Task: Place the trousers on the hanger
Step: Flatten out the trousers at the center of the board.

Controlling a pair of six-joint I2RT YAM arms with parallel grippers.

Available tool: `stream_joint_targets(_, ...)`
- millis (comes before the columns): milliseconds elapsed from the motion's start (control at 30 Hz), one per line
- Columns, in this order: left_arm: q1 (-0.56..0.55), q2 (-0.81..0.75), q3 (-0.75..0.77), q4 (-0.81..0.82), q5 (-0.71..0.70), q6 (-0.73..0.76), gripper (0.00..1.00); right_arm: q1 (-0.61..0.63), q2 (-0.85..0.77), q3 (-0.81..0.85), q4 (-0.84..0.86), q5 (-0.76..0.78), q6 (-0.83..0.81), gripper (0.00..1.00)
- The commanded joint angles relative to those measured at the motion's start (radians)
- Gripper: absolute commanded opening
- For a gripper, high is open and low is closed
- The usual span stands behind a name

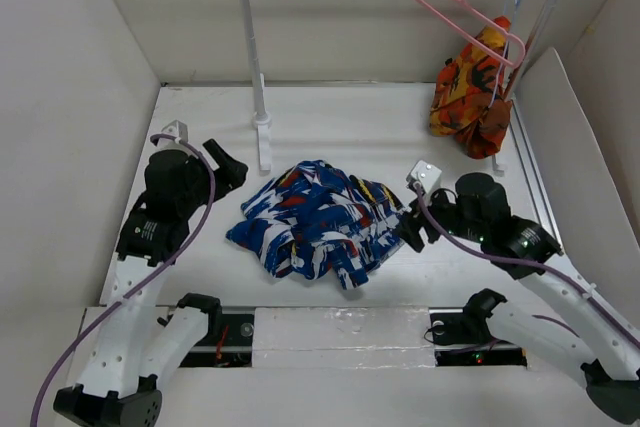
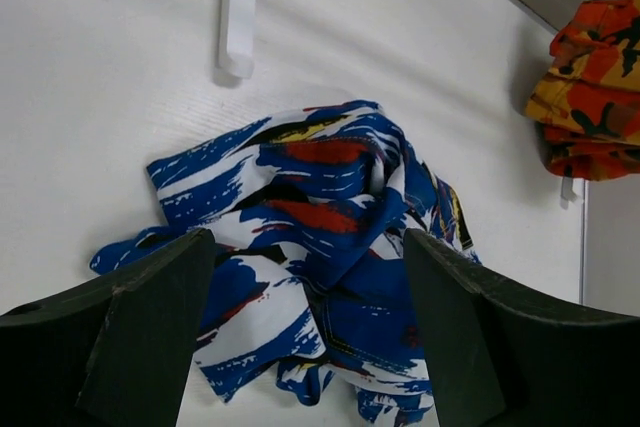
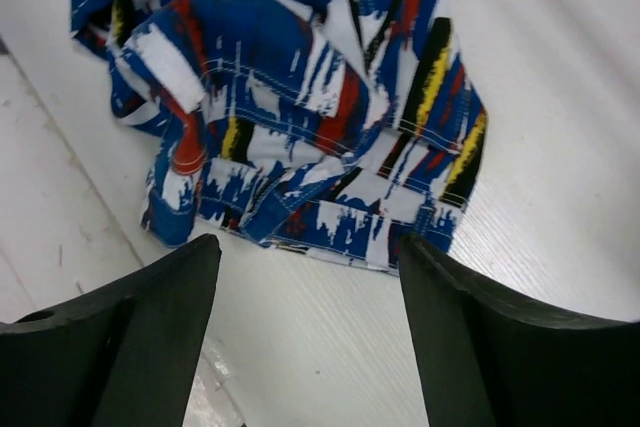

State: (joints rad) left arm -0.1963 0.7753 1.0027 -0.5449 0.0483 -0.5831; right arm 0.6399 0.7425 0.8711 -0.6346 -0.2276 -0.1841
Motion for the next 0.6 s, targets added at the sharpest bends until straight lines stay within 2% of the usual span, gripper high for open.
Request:
stream_joint_targets(0,-0.005,-0.010,-0.021,-0.038,-0.028,-0.043,0.72,0.026,0.029,-0.010,0.023,-0.116,-0.052,0.78)
stream_joint_targets(100,-0.005,-0.031,-0.071,-0.092,-0.083,-0.099,0.69,0.081,0.049,-0.034,0.033,-0.127,-0.054,0.80)
stream_joint_targets(200,-0.005,-0.076,-0.154,-0.112,-0.081,-0.159,0.68,0.113,0.066,-0.026,0.038,-0.118,-0.038,0.80)
stream_joint_targets(267,-0.005,-0.088,-0.214,-0.137,-0.070,-0.193,0.68,0.124,0.074,-0.043,0.071,-0.119,-0.008,0.75)
stream_joint_targets(300,-0.005,-0.084,-0.229,-0.150,-0.073,-0.204,0.68,0.135,0.081,-0.052,0.085,-0.119,0.006,0.59)
stream_joint_targets(367,-0.005,-0.077,-0.283,-0.147,-0.067,-0.225,0.70,0.147,0.092,-0.070,0.124,-0.118,0.037,0.09)
stream_joint_targets(400,-0.005,-0.067,-0.300,-0.136,-0.058,-0.233,0.73,0.162,0.100,-0.075,0.137,-0.105,0.046,0.09)
stream_joint_targets(433,-0.005,-0.059,-0.334,-0.121,-0.010,-0.242,0.74,0.171,0.113,-0.080,0.153,-0.096,0.055,0.16)
stream_joint_targets(467,-0.005,-0.033,-0.370,-0.056,0.033,-0.263,0.79,0.188,0.136,-0.081,0.173,-0.073,0.060,0.65)
stream_joint_targets(500,-0.005,-0.033,-0.371,-0.055,0.038,-0.264,0.79,0.188,0.136,-0.081,0.173,-0.073,0.060,0.66)
stream_joint_targets(567,-0.005,-0.001,-0.400,-0.014,0.044,-0.267,0.80,0.213,0.176,-0.084,0.205,-0.075,0.066,0.84)
